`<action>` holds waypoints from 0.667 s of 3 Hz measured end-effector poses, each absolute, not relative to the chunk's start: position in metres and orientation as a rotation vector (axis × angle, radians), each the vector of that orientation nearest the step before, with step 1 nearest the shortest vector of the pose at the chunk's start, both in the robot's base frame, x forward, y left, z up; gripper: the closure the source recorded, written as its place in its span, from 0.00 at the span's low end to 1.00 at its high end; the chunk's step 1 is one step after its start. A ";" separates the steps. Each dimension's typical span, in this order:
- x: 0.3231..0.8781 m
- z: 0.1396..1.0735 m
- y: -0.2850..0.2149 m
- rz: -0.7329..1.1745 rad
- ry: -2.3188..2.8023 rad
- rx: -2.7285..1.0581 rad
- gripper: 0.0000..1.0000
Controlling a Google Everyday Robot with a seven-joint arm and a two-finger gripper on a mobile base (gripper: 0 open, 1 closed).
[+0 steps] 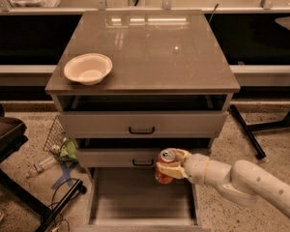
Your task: Pick coke can from bottom drawer and place on counter
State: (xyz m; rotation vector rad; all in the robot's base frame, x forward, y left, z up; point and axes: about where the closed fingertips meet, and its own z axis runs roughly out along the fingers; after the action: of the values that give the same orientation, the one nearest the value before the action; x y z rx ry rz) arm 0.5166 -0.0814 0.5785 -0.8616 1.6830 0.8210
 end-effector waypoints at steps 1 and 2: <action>0.518 0.638 -0.090 0.801 1.683 -0.836 1.00; 0.527 0.708 -0.106 0.754 1.686 -0.807 1.00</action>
Offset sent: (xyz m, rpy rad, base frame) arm 0.0264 -0.0553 0.2419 -0.0368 -0.0580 -0.1510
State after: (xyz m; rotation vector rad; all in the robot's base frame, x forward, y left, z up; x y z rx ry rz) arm 0.5272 -0.1063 0.7080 -0.8070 1.6862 0.7542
